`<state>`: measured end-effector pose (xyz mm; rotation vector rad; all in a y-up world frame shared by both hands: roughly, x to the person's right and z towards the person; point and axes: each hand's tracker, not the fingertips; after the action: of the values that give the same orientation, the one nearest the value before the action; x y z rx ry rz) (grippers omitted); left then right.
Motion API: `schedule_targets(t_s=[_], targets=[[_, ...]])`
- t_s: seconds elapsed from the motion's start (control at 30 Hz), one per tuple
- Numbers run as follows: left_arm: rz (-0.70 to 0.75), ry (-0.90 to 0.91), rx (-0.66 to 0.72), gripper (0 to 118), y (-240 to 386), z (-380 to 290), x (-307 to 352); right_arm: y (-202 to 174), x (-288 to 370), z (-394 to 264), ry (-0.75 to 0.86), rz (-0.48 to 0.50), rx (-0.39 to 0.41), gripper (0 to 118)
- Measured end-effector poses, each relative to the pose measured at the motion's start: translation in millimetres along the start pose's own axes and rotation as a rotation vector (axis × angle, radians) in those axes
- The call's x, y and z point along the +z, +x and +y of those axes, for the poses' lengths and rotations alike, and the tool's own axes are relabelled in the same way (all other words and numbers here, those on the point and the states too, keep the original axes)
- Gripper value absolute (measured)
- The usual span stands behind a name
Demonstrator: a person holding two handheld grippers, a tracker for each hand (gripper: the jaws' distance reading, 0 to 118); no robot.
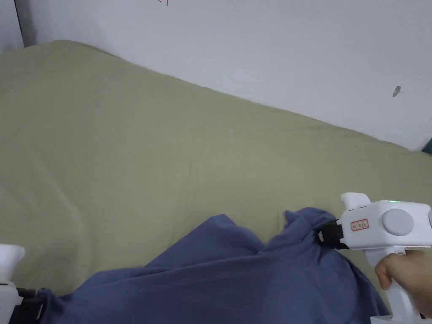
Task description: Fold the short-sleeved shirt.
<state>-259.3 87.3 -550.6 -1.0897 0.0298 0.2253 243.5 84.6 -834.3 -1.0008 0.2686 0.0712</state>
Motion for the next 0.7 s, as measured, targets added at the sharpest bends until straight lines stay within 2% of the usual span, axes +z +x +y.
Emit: schedule_targets(t_s=[0.1, 0.27, 0.33, 0.43, 0.5, 0.7], targets=[[-0.011, 0.013, 0.001, 0, 3.4, 3.1, 6.6, -1.5, 29.1, 1.7, 0.075, -0.013, 0.028, 6], [-0.053, 0.154, 0.001, 0, 5.0, 33.5, 36.9, -16.9, 113.2, 5.5, 0.267, -0.006, 0.063, 6], [-0.088, 0.199, -0.022, 0, 7.9, 56.1, 50.9, -19.5, 149.9, 15.2, 0.389, -0.022, 0.079, 6], [-0.070, 0.296, -0.090, 0, 20.0, 97.9, 76.0, -18.5, 199.6, 36.5, 0.497, -0.051, 0.019, 6], [-0.086, 0.346, -0.144, 0, 30.3, 133.5, 95.8, -13.3, 227.1, 55.4, 0.574, -0.084, 0.007, 6], [-0.088, 0.457, -0.216, 0, 57.6, 233.0, 144.4, -1.1, 302.5, 108.0, 0.694, -0.193, 0.030, 6]])
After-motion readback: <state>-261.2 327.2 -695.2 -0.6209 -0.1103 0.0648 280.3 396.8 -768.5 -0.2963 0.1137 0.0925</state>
